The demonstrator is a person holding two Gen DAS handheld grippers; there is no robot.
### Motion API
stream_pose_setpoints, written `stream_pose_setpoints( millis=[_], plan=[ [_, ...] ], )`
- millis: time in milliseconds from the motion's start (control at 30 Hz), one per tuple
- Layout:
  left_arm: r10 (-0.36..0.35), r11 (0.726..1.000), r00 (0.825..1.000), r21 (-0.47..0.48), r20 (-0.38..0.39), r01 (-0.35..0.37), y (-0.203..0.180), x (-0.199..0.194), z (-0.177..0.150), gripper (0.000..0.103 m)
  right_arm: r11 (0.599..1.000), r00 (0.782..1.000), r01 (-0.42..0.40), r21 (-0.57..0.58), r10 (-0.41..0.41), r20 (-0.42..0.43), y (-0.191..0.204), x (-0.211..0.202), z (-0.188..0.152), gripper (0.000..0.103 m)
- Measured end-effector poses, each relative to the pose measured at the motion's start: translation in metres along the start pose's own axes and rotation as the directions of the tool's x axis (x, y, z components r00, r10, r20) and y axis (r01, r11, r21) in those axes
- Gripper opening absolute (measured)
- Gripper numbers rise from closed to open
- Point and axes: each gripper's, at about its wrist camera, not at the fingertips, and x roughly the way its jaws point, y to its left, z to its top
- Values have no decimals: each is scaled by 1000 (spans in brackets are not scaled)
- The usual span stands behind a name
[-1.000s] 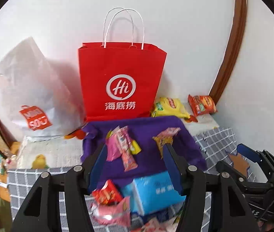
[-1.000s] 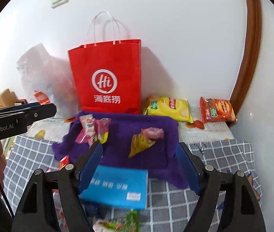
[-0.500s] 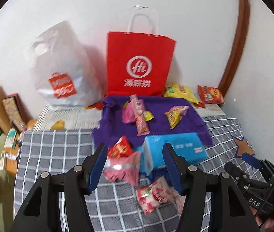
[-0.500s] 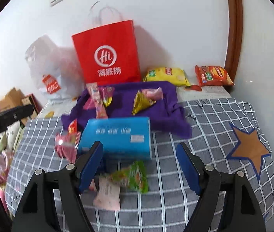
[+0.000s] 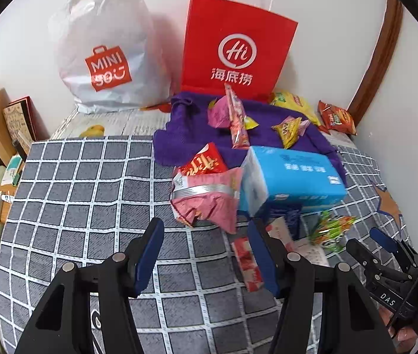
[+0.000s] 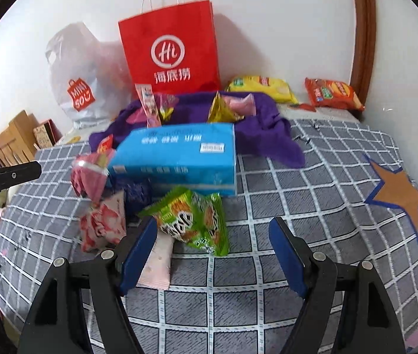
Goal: Organize snacks
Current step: 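Grasp the green snack bag with the right tool while the left tool grasps the pink packet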
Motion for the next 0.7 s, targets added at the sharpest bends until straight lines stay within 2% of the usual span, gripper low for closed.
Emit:
stream_pose_setpoints(
  millis=[167,400,433,467,500,567,700],
  plan=[
    [-5,999,1000,-41,-9,5,13,19,8,57,997,999,-3,-73,0,-34,12,21,2,78],
    [-13,999,1000,-34,12,14,14,38,28,57,993,995,-26,-117,14,-103,23,60,6,78],
    [-17,999,1000,-32,11,17,13,41,29,57,993,993,-29,-117,15,-118,22,67,6,75],
    [-16,1000,1000,-24,8,16,10,44,30,57,993,991,-40,-112,25,-128,21,69,6,64],
    [-13,1000,1000,-17,7,13,9,47,31,57,993,990,-56,-100,42,-132,18,69,6,48],
    [-13,1000,1000,-2,1,13,4,54,32,57,992,990,-82,-97,69,-124,13,64,9,46],
    [-37,999,999,3,-34,37,-3,71,31,61,986,997,-68,-150,62,-44,7,46,12,46]
  ],
)
